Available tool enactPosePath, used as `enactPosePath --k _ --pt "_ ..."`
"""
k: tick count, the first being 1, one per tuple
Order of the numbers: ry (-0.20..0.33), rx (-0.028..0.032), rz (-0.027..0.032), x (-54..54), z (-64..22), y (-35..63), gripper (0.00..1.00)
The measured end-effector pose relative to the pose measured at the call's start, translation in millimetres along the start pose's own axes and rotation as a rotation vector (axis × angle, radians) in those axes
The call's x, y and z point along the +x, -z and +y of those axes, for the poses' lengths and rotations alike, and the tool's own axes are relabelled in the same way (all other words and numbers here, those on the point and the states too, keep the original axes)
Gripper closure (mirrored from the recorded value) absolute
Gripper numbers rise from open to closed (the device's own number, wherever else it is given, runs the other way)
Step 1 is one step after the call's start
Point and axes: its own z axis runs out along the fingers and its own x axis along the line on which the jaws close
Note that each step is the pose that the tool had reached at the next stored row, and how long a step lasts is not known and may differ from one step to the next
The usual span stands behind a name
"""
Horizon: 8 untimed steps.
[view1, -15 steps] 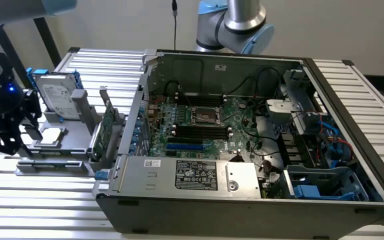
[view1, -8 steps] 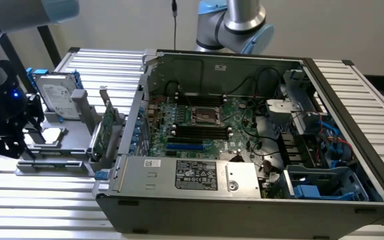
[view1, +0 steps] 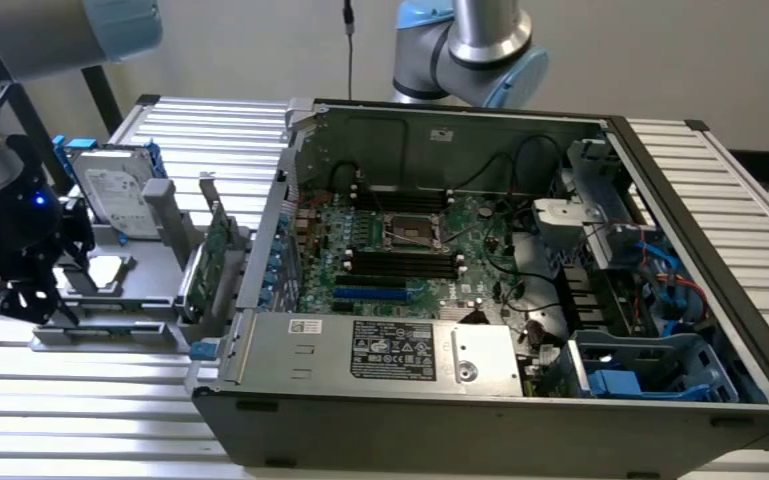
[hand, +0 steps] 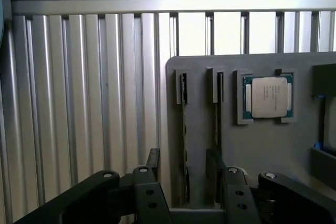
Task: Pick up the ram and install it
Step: 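Pick up the ram and move it above insertion slot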
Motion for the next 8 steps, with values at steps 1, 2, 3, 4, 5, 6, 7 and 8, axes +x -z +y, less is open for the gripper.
enactPosePath --k 1,2,3,4,5,6,7,8 --pt "0.000 0.0011 -0.0008 0.0 -0.1 -1.7 0.52" --pt "0.001 0.0022 -0.0016 0.0 -0.1 -2.9 0.52" --pt "0.002 0.0035 -0.0027 0.0 -0.1 -4.2 0.52" --pt "0.003 0.0050 -0.0039 0.1 -0.1 -5.5 0.52" --pt "0.004 0.0063 -0.0051 0.0 -0.2 -6.8 0.52" --pt "0.005 0.0076 -0.0065 0.1 -0.1 -7.9 0.52" --pt "0.006 0.0091 -0.0083 0.0 -0.2 -9.2 0.52" --pt "0.007 0.0109 -0.0102 0.0 -0.2 -10.8 0.52"
